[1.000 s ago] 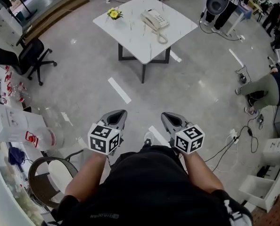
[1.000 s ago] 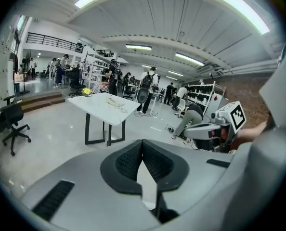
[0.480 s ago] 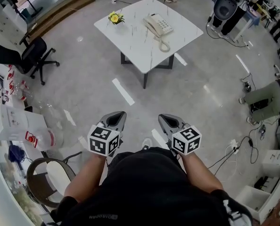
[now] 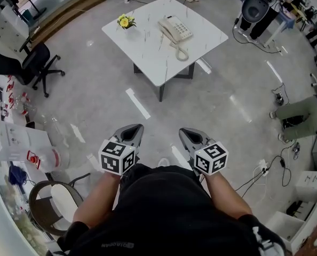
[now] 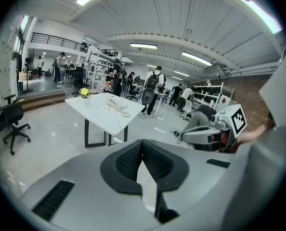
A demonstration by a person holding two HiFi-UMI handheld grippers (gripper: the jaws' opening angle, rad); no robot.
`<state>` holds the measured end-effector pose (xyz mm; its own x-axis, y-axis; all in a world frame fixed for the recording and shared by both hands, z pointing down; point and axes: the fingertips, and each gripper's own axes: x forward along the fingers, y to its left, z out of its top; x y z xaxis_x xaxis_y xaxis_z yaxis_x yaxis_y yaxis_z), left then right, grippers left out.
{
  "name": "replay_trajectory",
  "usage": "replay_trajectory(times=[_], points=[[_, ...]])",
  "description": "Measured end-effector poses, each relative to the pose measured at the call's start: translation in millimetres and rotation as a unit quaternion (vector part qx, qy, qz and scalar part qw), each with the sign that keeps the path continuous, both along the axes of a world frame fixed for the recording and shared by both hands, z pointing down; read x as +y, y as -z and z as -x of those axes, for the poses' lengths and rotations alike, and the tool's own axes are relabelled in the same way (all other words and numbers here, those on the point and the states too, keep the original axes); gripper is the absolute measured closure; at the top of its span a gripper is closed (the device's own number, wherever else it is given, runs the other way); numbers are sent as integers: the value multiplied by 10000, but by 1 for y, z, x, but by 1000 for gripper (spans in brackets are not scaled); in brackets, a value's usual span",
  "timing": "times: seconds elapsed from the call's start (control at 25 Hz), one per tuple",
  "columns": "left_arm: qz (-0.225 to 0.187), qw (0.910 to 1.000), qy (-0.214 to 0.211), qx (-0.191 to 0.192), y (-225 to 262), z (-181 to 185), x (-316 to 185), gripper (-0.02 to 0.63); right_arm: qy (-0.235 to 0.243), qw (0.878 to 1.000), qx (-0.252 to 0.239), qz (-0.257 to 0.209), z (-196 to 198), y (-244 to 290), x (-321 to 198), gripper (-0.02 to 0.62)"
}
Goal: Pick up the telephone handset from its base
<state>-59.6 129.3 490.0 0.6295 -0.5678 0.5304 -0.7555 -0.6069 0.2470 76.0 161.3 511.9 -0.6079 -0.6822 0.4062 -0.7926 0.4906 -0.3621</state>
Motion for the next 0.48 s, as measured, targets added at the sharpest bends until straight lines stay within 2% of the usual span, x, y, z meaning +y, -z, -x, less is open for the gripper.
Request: replay_trajectory(times=[0.48], points=[[47,10000,-25,4,-3,-6,-13,604,-125,9999,-11,77,-12,-6,-6,594]])
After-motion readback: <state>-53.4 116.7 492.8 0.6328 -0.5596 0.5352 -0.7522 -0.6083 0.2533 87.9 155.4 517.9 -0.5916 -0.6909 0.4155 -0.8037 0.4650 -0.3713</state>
